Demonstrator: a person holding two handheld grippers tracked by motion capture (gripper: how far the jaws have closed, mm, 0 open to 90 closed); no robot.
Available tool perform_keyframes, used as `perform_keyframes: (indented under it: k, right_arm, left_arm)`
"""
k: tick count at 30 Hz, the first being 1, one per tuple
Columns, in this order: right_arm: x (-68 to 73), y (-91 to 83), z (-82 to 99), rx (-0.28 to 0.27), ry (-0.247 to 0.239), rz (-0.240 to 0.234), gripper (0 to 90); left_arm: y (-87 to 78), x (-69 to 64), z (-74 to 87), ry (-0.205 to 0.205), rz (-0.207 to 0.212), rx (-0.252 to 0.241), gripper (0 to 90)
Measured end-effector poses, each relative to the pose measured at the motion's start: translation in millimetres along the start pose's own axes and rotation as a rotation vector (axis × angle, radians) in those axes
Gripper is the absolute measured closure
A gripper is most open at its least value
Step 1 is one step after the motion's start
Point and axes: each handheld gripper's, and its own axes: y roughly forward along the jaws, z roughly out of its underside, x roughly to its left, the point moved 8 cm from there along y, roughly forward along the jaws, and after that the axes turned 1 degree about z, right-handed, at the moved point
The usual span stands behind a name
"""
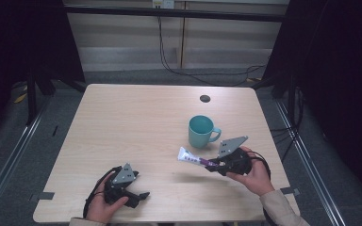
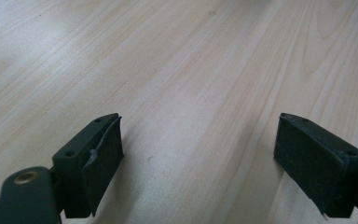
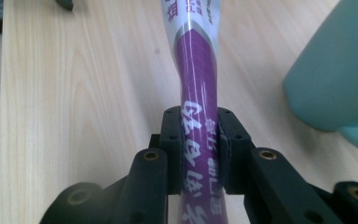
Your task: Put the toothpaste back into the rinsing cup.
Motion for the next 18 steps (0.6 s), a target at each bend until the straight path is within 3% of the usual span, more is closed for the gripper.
perform_keyframes:
  k: [4, 18]
  right_arm:
    - [-4.6, -5.8, -8.9, -0.051, 0.037, 0.003, 75.2]
    - [-17.7, -15.0, -28.1, -0.146, 0.119, 0.01, 75.2]
  left_arm:
    - [0.0, -0.1, 0.0, -0.001, 0.0, 0.0, 14.9]
    - [0.0, -0.1, 0.0, -0.001, 0.001, 0.0, 14.9]
